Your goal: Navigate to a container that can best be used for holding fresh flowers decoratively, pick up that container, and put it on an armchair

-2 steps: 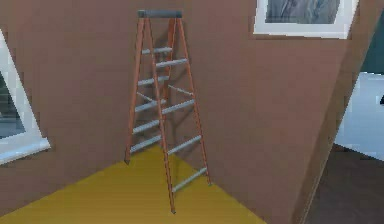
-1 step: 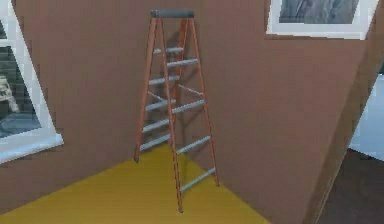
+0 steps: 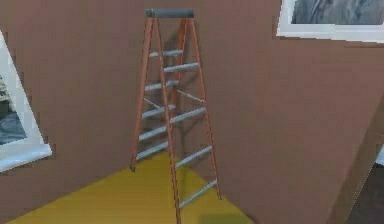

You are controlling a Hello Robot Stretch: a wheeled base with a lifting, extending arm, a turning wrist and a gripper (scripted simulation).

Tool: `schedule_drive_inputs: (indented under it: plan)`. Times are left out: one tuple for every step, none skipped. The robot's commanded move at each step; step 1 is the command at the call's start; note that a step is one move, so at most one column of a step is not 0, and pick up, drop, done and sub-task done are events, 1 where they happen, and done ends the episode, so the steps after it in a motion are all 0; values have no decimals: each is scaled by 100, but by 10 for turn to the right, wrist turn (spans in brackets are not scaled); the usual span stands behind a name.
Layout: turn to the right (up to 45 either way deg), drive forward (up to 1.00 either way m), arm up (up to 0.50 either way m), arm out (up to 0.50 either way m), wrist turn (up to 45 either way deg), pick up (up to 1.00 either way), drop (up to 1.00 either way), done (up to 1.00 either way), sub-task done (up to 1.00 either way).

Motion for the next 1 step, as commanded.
schedule_drive_inputs:
  plan:
    - [450, 0, 0, 0, 0, 0, 0, 0, 0]
